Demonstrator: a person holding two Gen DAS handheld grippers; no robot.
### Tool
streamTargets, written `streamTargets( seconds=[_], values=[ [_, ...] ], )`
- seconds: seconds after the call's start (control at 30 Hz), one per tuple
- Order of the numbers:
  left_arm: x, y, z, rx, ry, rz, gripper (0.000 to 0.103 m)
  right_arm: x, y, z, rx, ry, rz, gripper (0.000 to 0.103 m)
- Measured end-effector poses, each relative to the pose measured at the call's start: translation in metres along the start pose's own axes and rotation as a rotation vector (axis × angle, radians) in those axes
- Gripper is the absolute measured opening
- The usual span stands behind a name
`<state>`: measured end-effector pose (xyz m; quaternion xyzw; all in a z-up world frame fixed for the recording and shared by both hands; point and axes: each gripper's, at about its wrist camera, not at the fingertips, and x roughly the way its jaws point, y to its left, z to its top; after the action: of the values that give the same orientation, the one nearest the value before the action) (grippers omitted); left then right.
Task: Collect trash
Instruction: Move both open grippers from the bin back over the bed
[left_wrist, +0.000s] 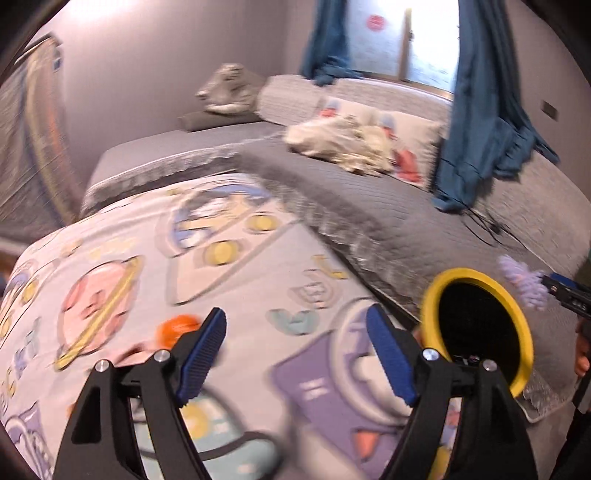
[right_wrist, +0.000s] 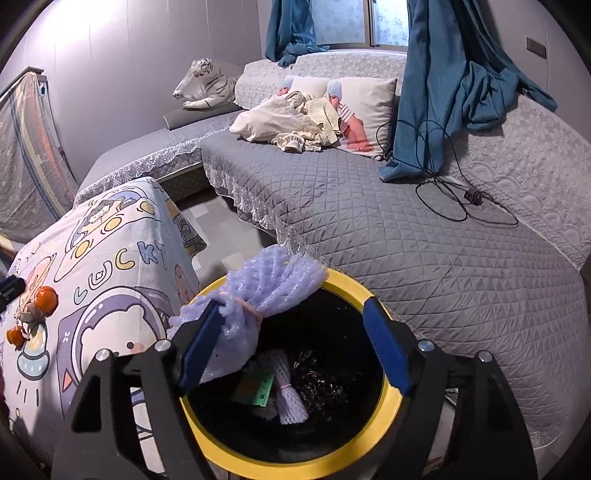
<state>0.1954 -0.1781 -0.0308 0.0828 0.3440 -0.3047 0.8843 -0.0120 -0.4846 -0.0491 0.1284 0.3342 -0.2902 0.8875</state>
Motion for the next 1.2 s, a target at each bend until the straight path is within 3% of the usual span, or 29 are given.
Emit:
streamTargets(
  seconds=[0.23, 0.5, 0.83, 1.2],
  values=[
    [-0.039, 0.079, -0.017, -0.108, -0.048, 0.128, 0.076, -0.009, 0.023, 0.005, -0.046, -0.018, 0.032, 0.073],
    [-0.074, 0.14, -0.043, -0.174, -0.07, 0.234, 0.078, -0.015, 0.085, 0.01, -0.159, -0.041, 0.136, 0.073],
    [-0.086, 0.155, -0.077, -0.165, -0.038, 0.22, 0.083, -0.011, 0.177, 0.004, -0.306, -0.05, 0.325, 0.073],
    [-0.068, 0.157, -0.095, -0.129, 0.048, 0.194, 0.083, 0.011, 0.264, -0.006, -0.432, -0.009, 0.495, 0.073]
  ],
)
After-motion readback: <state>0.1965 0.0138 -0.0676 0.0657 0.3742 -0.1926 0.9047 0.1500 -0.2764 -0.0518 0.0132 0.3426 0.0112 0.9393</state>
